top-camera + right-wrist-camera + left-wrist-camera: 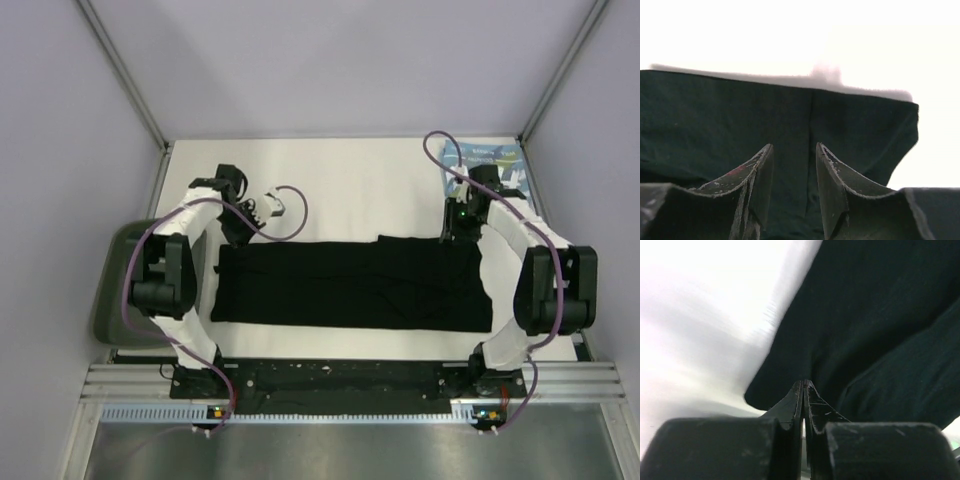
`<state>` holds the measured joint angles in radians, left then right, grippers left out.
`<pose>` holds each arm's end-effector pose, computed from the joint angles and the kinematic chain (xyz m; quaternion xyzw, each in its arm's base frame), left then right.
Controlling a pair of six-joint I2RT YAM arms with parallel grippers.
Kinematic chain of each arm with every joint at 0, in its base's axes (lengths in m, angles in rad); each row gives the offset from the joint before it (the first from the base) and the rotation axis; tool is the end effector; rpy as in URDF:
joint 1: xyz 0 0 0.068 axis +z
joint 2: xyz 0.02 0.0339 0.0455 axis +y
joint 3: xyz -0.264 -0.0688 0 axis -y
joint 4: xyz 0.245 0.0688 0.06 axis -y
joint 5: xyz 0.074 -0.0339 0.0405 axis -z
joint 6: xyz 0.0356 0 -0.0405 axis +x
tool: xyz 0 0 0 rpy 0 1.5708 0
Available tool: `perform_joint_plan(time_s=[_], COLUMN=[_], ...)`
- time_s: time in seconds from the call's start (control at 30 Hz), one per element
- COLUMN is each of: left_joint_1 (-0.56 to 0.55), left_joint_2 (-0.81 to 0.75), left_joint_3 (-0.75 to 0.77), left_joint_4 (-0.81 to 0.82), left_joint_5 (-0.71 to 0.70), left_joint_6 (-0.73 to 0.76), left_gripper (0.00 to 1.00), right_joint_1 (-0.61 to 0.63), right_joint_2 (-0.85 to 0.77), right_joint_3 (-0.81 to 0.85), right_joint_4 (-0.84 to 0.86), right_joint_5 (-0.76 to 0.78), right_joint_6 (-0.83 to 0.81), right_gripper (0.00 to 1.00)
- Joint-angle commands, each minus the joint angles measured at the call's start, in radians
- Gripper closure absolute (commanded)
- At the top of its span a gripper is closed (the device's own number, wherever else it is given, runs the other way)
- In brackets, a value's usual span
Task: Fold and stack the t-shirts
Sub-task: Fold the other side of the tshirt into a rectangle
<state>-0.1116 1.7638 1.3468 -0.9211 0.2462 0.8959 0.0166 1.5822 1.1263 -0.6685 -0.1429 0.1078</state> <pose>0.3409 -0.0469 0.2226 0.4883 0.8564 -0.0687 0.1531 0.3164 0.0103 0.2250 0.0286 0.9724 0.0832 0.2160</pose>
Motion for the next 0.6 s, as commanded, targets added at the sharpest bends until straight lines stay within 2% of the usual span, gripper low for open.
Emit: perform_joint_plan(time_s=[0.0, 0.27, 0.4, 0.47, 0.57], left_joint_1=[-0.002, -0.002, 0.000, 0.000, -0.008], left_joint_2=[-0.010, -0.056, -0.060, -0.029, -0.026], left_joint_3=[-0.096, -0.231, -0.296, -0.276, -0.230], left_joint_4=[0.071, 0.018, 0.143, 0.156, 0.151], left_joint_5=[-0.082, -0.133, -0.292, -0.337, -0.314], left_joint_6=[-0.009, 0.066, 0.072, 0.048, 0.025], left_gripper=[0.95, 0.92, 0.87, 0.85, 0.78], right_joint_1=[0.000, -0.012, -0.055, -0.053, -0.055], right_joint_2=[0.081, 0.128, 0.130, 0.130, 0.119], right_joint_3=[0.004, -0.074, -0.077, -0.071, -0.071], right_joint_4=[0.087, 0.115, 0.135, 0.139, 0.136], right_joint_5=[-0.029, 0.042, 0.011, -0.003, -0.006], right_joint_6=[0.018, 0.015, 0.009, 0.007, 0.000], right_gripper=[0.61, 0.62, 0.63, 0.63, 0.64])
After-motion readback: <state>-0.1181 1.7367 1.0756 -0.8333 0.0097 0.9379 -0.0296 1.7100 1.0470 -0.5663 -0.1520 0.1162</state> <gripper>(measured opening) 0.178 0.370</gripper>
